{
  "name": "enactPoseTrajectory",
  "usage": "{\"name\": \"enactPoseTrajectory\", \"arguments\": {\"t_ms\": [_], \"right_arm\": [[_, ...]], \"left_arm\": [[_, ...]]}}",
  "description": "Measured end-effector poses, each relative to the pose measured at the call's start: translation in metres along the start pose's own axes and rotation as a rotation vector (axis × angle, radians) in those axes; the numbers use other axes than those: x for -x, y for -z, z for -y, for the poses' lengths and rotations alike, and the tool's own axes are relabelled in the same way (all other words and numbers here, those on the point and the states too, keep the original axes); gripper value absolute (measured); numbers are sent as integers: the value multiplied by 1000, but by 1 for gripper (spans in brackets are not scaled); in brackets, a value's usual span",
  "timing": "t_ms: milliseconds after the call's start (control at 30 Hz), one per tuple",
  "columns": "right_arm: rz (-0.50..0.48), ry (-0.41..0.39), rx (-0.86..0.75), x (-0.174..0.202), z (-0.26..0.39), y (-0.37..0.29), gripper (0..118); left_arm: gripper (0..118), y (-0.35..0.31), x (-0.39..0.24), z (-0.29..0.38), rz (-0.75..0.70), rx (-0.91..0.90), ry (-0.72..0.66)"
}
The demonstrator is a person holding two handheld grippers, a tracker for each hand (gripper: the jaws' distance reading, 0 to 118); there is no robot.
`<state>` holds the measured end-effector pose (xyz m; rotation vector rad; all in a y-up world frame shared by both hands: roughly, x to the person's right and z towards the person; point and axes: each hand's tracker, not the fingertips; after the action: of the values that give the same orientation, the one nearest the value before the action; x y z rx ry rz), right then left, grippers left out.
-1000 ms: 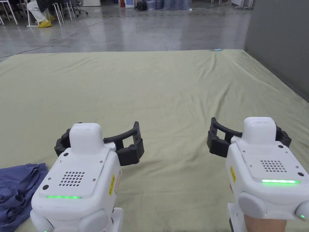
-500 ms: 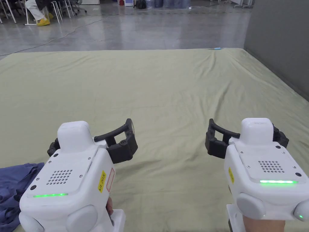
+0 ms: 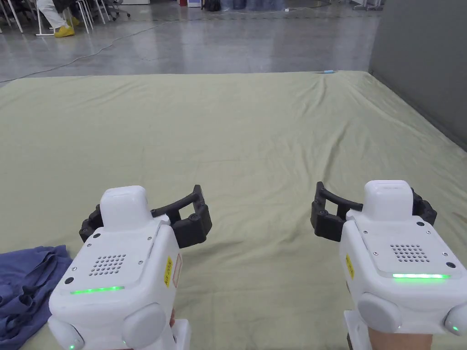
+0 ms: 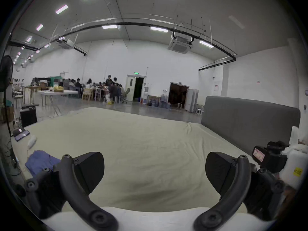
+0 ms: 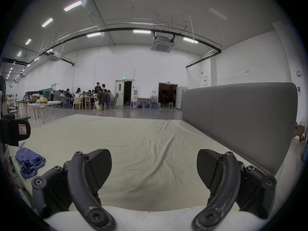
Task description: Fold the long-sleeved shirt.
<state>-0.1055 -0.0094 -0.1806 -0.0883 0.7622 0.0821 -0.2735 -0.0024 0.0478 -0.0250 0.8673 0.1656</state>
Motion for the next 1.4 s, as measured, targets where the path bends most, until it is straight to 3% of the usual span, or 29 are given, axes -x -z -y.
{"name": "enactPoseTrajectory", "arguments": {"t_ms": [100,267,467,533,633,900,1033,1133,1400], "right_arm": [[-4,0,1,0,1,0,105],[0,1,-1,0,1,0,105],[-2,-5,0,0,1,-1,105],[-3,-5,-1,1,1,-1,105],[-7,-6,-4,2,0,-2,105],[0,-22,-7,3,2,-2,105],[-3,-24,-6,3,2,-2,105],[-2,-29,-9,4,3,-1,105],[-6,-27,-10,4,3,-1,105]], "left_arm": [[117,-4,-9,2,-53,-8,82],[117,-11,-10,-5,-28,85,10],[117,0,-4,9,14,65,124],[117,2,2,12,25,82,113],[116,3,15,18,25,46,-49],[118,11,21,33,-29,-2,117],[118,17,26,34,-8,127,121],[118,11,24,37,-20,-1,127],[118,11,19,32,-9,27,169]]}}
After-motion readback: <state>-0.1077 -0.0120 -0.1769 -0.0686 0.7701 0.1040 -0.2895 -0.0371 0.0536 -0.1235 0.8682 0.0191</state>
